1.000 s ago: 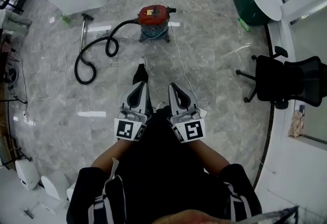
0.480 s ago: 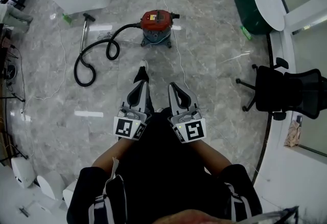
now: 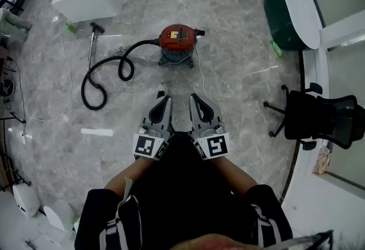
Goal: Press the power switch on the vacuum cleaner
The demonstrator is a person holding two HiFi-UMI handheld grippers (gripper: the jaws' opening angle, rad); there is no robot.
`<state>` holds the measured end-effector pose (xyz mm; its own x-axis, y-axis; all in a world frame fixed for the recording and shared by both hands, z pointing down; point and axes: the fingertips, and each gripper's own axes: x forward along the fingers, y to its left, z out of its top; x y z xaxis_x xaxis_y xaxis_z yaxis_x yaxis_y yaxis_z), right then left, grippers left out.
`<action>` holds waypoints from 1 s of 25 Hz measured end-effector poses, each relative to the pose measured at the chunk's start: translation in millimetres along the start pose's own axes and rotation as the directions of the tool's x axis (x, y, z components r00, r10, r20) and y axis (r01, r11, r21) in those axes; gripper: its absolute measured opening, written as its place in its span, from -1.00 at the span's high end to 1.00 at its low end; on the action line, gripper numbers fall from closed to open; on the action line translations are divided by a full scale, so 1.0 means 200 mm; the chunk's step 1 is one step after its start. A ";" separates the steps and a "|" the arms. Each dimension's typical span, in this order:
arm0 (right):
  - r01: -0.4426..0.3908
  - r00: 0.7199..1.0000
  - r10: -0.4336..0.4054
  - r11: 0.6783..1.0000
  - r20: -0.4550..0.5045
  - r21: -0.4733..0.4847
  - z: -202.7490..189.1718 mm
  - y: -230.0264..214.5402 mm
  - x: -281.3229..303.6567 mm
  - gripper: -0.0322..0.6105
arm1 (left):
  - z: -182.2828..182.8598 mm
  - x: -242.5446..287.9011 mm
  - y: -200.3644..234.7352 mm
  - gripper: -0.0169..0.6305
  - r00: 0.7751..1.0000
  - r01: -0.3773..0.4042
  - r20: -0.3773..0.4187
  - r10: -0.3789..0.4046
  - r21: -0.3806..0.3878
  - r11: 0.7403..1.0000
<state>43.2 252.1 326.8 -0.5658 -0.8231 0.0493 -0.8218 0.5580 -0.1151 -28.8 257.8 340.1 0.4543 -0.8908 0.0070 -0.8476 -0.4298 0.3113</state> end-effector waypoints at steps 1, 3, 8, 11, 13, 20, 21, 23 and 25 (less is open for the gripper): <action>0.000 1.000 0.000 1.000 -0.012 -0.004 0.00 -0.02 0.08 0.84 | 0.02 0.06 0.05 0.89 1.000 0.006 -0.005 -0.006 -0.005 1.000; -0.004 0.999 0.003 1.000 -0.044 -0.009 0.01 -0.06 0.24 0.84 | 0.07 0.18 0.17 0.89 1.000 0.002 -0.002 -0.002 -0.010 1.000; -0.003 0.998 0.002 1.000 -0.061 -0.006 0.06 -0.14 0.65 0.84 | 0.15 0.45 0.44 0.89 0.999 0.001 -0.033 -0.002 -0.013 1.000; -0.002 0.998 0.002 1.000 -0.065 -0.011 0.08 -0.19 0.86 0.84 | 0.17 0.58 0.51 0.89 0.997 0.067 -0.041 -0.066 0.016 0.998; -0.009 0.997 0.009 1.000 -0.081 -0.002 0.09 -0.20 1.00 0.84 | 0.22 0.67 0.60 0.89 0.997 0.067 -0.043 -0.066 0.002 0.998; 0.010 0.993 -0.007 1.000 -0.114 0.026 0.04 -0.26 1.31 0.84 | 0.27 0.88 0.87 0.89 0.995 0.068 -0.070 -0.069 -0.010 0.998; 0.020 0.993 -0.016 0.999 -0.116 0.035 0.03 -0.26 1.33 0.84 | 0.26 0.90 0.90 0.89 0.994 0.071 -0.082 -0.072 -0.011 0.997; 0.043 0.992 -0.036 0.998 -0.122 0.055 0.00 -0.28 1.35 0.84 | 0.26 0.94 0.94 0.89 0.993 0.071 -0.097 -0.072 -0.019 0.997; 0.063 0.990 -0.055 0.996 -0.129 0.062 0.00 -0.32 1.35 0.84 | 0.27 0.97 0.96 0.89 0.991 0.058 -0.115 -0.061 -0.024 0.998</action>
<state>-57.5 -6.0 347.9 -0.5238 -0.8319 0.1830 -0.8502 0.4973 -0.1729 -118.6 -5.4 350.1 0.5335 -0.8401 0.0978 -0.8129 -0.4773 0.3337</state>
